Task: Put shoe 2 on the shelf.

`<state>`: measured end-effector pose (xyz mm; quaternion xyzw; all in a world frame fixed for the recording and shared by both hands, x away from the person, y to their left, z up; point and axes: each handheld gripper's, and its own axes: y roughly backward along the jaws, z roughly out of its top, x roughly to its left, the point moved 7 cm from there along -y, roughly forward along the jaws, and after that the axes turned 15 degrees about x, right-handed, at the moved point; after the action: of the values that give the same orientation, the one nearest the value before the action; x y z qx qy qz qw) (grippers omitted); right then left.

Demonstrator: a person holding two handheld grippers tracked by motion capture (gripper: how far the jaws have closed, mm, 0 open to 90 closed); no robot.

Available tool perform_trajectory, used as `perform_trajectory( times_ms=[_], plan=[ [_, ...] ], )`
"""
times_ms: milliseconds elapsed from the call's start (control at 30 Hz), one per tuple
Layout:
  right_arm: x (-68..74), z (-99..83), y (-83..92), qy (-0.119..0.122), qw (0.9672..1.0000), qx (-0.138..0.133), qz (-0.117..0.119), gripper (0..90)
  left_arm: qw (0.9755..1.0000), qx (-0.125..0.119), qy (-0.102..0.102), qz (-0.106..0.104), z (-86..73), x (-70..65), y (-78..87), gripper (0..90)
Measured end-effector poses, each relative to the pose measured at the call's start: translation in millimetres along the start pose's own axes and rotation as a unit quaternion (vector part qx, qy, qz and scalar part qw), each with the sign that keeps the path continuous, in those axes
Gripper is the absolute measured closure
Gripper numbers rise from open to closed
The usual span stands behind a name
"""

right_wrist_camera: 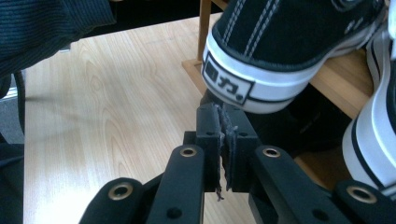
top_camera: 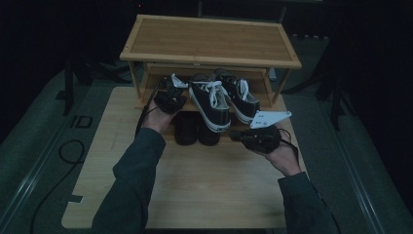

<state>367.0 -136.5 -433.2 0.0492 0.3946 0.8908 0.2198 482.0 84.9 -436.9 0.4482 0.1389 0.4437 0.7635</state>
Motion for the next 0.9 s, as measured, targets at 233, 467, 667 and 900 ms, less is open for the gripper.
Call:
perform_trajectory(
  times_ms=[233, 467, 667, 900],
  plan=[
    [2.8, 7.4, -4.8, 0.006, 1.0, -0.001, 0.004, 86.9, 0.9999, -0.012, 0.009, -0.008, -1.6, 1.6, -0.3, 90.0],
    [0.4, 12.7, -8.7, 0.005, 1.0, -0.003, -0.001, 89.5, 0.9998, -0.016, 0.007, -0.01, -2.4, 2.1, -0.5, 90.0],
    [0.1, 12.8, -9.1, 0.007, 1.0, -0.006, -0.001, 89.8, 0.9998, -0.017, 0.005, -0.011, -2.4, 2.0, -0.7, 90.0],
    [1.4, 14.0, -10.9, 0.015, 0.9998, -0.006, -0.008, 90.0, 0.9998, -0.018, 0.005, -0.008, -2.3, 1.7, -0.9, 90.0]
  ],
)
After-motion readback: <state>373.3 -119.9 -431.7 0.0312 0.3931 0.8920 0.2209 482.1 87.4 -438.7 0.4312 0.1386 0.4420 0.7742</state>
